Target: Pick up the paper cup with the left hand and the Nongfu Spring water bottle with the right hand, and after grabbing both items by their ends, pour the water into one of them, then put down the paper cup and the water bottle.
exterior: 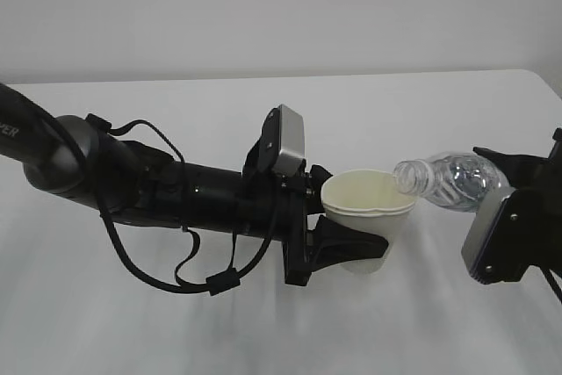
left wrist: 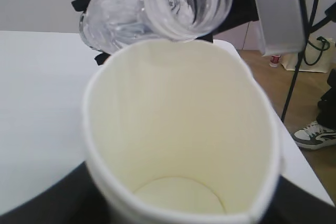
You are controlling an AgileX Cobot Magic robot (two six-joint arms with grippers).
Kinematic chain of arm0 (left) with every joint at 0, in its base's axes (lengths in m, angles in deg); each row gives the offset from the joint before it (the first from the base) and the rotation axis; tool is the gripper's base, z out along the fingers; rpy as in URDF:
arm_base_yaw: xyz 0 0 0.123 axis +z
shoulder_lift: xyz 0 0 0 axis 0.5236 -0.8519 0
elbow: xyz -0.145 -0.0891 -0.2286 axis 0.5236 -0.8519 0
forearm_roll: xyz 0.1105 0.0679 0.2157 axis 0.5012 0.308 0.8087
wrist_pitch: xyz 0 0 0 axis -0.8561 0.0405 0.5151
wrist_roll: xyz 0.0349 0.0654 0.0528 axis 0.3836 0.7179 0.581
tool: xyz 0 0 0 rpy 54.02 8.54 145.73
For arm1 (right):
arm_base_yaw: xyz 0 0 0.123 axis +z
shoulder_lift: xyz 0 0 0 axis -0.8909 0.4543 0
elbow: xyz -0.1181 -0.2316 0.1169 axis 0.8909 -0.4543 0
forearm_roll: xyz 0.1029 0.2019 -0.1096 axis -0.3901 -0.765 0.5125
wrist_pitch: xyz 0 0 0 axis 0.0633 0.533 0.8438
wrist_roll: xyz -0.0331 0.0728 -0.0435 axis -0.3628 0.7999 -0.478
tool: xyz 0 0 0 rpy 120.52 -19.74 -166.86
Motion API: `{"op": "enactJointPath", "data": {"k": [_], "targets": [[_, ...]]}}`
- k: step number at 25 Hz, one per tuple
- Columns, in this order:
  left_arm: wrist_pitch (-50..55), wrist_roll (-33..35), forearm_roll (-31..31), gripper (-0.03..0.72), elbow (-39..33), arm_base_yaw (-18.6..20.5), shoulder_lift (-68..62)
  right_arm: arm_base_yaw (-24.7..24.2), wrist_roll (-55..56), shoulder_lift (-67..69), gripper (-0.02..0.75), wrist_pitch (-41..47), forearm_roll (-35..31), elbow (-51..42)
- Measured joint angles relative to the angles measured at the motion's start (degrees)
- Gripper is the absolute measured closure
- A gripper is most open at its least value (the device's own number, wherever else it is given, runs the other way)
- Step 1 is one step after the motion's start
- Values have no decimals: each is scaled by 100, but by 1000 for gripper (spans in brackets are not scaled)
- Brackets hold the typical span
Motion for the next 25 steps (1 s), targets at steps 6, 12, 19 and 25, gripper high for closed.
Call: {"op": "enactJointPath", "data": {"k": [6, 12, 19, 25], "targets": [[17, 0, -11, 257, 0, 0, 0, 0, -10, -71, 382, 0, 60, 22], [17, 0, -55, 257, 0, 0, 0, 0, -55, -236, 382, 0, 139, 70], [17, 0, -63, 257, 0, 0, 0, 0, -285, -236, 382, 0, 146, 70], [17, 0, -29, 257, 0, 0, 0, 0, -308, -236, 382, 0, 146, 175]]}}
